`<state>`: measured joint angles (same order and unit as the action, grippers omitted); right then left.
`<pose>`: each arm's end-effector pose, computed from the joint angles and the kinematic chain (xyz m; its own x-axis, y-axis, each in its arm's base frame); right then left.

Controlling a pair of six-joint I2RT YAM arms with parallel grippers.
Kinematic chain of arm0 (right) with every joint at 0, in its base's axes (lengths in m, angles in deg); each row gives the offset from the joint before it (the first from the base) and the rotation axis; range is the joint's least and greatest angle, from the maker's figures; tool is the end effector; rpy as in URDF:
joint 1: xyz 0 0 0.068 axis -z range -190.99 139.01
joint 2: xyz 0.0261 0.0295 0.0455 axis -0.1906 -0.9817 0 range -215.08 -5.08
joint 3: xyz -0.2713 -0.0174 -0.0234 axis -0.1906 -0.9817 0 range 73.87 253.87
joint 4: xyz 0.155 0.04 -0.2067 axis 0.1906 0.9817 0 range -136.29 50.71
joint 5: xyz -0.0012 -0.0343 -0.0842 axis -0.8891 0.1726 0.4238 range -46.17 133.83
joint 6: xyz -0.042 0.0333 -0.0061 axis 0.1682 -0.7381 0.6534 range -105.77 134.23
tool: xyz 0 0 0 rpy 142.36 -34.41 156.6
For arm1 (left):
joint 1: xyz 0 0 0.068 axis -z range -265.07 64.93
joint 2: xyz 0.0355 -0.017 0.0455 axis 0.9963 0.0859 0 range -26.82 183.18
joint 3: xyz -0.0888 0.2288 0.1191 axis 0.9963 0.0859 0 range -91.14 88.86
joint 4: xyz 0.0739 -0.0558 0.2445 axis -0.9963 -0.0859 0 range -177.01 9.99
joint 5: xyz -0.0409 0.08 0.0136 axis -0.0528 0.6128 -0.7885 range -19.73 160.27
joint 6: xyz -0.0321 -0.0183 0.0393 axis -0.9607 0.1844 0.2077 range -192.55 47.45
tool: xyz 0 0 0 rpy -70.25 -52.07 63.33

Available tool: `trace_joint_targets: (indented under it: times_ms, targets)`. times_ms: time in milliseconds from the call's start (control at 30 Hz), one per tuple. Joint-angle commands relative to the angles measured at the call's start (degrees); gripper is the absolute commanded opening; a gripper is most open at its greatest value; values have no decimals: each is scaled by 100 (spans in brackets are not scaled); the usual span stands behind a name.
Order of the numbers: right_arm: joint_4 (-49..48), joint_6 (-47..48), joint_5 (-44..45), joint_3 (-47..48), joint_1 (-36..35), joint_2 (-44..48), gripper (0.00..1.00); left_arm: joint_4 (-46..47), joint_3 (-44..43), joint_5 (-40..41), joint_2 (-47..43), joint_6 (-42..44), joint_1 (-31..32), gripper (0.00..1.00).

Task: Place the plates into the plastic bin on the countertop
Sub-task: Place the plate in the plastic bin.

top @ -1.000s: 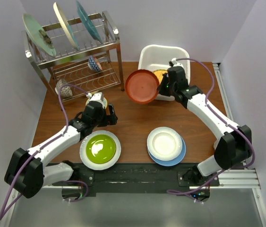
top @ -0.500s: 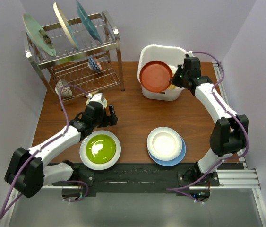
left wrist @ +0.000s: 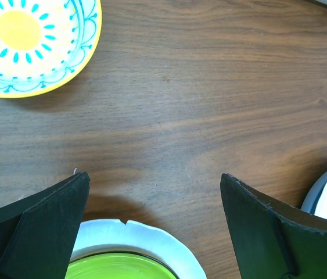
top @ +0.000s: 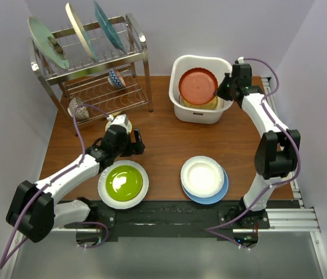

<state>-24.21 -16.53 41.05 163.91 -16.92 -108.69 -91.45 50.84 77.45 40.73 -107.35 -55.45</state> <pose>0.4209 0.0456 0.3071 -0.5710 0.4543 -0.6838 0.1740 0.8810 0.4400 0.2147 -0.1169 0.2171 -0.7011 -0.2528 -0.6667 0.0100 0.9315 -0.3636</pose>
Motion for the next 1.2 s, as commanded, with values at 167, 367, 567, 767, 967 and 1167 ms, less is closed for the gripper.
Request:
trace_joint_targets:
  times_ms: [167, 367, 567, 767, 967, 1167]
  targets:
    - [76, 27, -213, 918, 259, -774, 1, 133, -91, -41, 30, 97, -54, 100]
    - [129, 44, -292, 1060, 268, -1064, 2, 125, -83, -50, 30, 88, -54, 100]
    - [173, 70, -380, 1103, 277, -1196, 11, 125, -65, -76, 39, 79, -54, 100]
    - [173, 114, -486, 1182, 286, -1231, 32, 72, -83, -111, -22, 88, -54, 100]
    - [270, 123, -451, 1253, 303, -1170, 49, -33, -144, -103, -172, 71, -62, 100]
    - [199, 176, -398, 1095, 312, -872, 57, -112, -135, -68, -233, 62, -71, 100]
